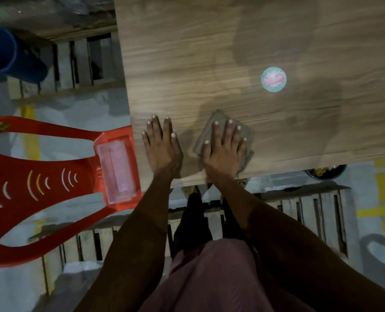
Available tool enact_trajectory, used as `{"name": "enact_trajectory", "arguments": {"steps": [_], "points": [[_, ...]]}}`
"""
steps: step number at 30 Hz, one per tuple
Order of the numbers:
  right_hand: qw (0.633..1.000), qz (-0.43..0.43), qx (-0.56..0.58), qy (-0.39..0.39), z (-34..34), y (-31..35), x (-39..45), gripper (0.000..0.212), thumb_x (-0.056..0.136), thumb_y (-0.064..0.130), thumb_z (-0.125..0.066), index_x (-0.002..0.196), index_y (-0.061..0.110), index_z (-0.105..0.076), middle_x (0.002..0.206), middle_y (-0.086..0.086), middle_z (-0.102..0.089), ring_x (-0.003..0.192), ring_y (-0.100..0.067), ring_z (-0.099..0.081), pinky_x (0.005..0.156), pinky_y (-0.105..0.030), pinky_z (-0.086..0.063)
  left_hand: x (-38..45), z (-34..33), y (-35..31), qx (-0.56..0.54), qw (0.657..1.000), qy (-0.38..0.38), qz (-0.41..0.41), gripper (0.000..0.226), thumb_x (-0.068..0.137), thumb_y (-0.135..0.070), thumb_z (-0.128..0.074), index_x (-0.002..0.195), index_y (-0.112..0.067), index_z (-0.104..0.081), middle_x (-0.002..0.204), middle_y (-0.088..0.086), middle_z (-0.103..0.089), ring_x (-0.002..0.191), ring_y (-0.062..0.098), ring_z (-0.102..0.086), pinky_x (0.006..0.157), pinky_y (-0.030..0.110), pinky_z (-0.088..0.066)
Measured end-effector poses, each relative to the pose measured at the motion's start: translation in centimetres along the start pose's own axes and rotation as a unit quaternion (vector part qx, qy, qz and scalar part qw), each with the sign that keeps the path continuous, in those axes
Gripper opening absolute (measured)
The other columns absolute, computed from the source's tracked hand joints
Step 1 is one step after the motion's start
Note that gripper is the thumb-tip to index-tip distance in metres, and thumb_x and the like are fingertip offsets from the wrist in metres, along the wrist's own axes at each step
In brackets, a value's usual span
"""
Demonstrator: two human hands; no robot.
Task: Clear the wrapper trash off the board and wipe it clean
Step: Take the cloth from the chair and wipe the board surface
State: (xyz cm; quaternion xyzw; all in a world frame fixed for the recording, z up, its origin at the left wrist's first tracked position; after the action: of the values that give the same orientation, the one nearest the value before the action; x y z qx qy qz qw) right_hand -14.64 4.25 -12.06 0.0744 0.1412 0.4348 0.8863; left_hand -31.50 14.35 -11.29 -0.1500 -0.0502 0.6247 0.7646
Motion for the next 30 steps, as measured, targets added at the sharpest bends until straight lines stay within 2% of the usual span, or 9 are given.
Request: {"name": "enact_trajectory", "arguments": {"steps": [5, 7, 10, 15, 18, 21, 23, 27, 30], "points": [[0.986, 0.16, -0.021, 0.044, -1.6, 3.3, -1.2, 0.067, 0.103, 0.051, -0.032, 0.165, 0.031, -0.017, 0.174, -0.009, -0.009, 0.16, -0.037, -0.006, 0.126, -0.059, -0.007, 0.1, 0.0, 0.5, -0.001, 1.0, -0.007, 0.007, 0.053, 0.108, -0.031, -0.033, 0.161, -0.024, -0.03, 0.171, 0.01, -0.017, 0.159, 0.029, -0.011, 0.128, 0.051, -0.011], [0.982, 0.182, -0.015, 0.043, -1.6, 3.2, -1.1, 0.067, 0.103, 0.051, -0.035, 0.165, 0.033, -0.018, 0.174, -0.008, -0.01, 0.16, -0.035, -0.006, 0.127, -0.058, -0.008, -0.1, 0.1, 0.3, -0.007, 1.0, -0.009, 0.002, 0.053, 0.108, -0.03, -0.034, 0.161, -0.024, -0.029, 0.171, 0.011, -0.017, 0.159, 0.03, -0.011, 0.128, 0.051, -0.01], [0.986, 0.164, 0.0, 0.017, -0.4, 2.0, 1.4, 0.067, 0.102, 0.053, -0.037, 0.164, 0.033, -0.022, 0.174, -0.008, -0.015, 0.16, -0.035, -0.01, 0.127, -0.058, -0.011, -0.1, 0.0, -0.2, 0.0, 1.0, -0.007, -0.011, 0.055, 0.109, -0.03, -0.031, 0.163, -0.024, -0.023, 0.172, 0.011, -0.012, 0.159, 0.031, -0.008, 0.128, 0.051, -0.007], [0.999, 0.001, 0.002, -0.034, 0.4, 2.6, 5.2, 0.069, 0.102, 0.054, -0.034, 0.165, 0.03, -0.019, 0.173, -0.013, -0.012, 0.159, -0.041, -0.01, 0.126, -0.06, -0.008, 0.0, -0.6, -0.1, 0.023, 1.0, 0.01, -0.008, 0.057, 0.109, -0.032, -0.026, 0.164, -0.023, -0.016, 0.173, 0.014, -0.004, 0.16, 0.032, -0.003, 0.128, 0.053, -0.005], [0.997, 0.075, -0.003, -0.003, -1.0, 6.1, 4.5, 0.071, 0.102, 0.054, -0.034, 0.166, 0.028, -0.017, 0.173, -0.015, -0.01, 0.159, -0.041, -0.007, 0.126, -0.061, -0.006, 0.1, -1.0, 0.1, 0.028, 0.999, 0.016, -0.006, 0.057, 0.109, -0.032, -0.025, 0.165, -0.022, -0.013, 0.172, 0.015, -0.003, 0.159, 0.033, -0.001, 0.127, 0.055, -0.005], [0.988, 0.152, 0.006, 0.002, -0.9, 6.1, 4.8, 0.07, 0.102, 0.054, -0.034, 0.165, 0.028, -0.018, 0.174, -0.013, -0.011, 0.16, -0.039, -0.007, 0.126, -0.061, -0.009, 0.1, -1.0, 0.0, 0.03, 0.999, 0.011, -0.006, 0.058, 0.109, -0.03, -0.027, 0.165, -0.022, -0.014, 0.172, 0.015, -0.003, 0.159, 0.034, -0.002, 0.127, 0.056, -0.006], [0.989, 0.148, 0.01, -0.009, -0.3, 5.1, 5.8, 0.069, 0.102, 0.054, -0.034, 0.165, 0.028, -0.02, 0.173, -0.012, -0.013, 0.16, -0.038, -0.009, 0.126, -0.061, -0.011, 0.1, -1.0, -0.1, 0.024, 1.0, 0.004, -0.001, 0.058, 0.108, -0.031, -0.027, 0.164, -0.022, -0.016, 0.173, 0.013, -0.004, 0.159, 0.032, -0.004, 0.128, 0.054, -0.006], [0.999, 0.038, 0.013, -0.02, 0.3, 4.9, 7.6, 0.069, 0.101, 0.055, -0.03, 0.165, 0.029, -0.019, 0.173, -0.012, -0.01, 0.16, -0.04, -0.006, 0.127, -0.06, -0.004, -0.2, -1.3, -0.4, 0.01, 0.999, -0.003, 0.035, 0.057, 0.108, -0.03, -0.026, 0.164, -0.022, -0.018, 0.172, 0.013, -0.007, 0.159, 0.032, -0.006, 0.128, 0.054, -0.006], [0.996, 0.085, 0.002, 0.004, -0.5, 8.0, 7.9, 0.069, 0.102, 0.053, -0.031, 0.165, 0.028, -0.02, 0.173, -0.014, -0.01, 0.159, -0.041, -0.006, 0.126, -0.061, -0.005, -0.1, -1.6, -0.6, 0.01, 0.999, -0.005, 0.049, 0.057, 0.108, -0.028, -0.027, 0.164, -0.021, -0.019, 0.172, 0.013, -0.008, 0.159, 0.032, -0.006, 0.128, 0.053, -0.006]]}}
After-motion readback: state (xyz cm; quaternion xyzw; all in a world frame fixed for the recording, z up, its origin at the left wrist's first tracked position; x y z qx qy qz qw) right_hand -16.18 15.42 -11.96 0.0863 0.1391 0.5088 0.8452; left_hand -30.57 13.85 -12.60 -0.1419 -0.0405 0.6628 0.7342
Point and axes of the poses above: each hand's wrist, its own x-axis towards the middle knuckle, its own z-axis out of the back of the hand, y = z × x, the point moved 7 cm from there along x, towards the middle knuckle
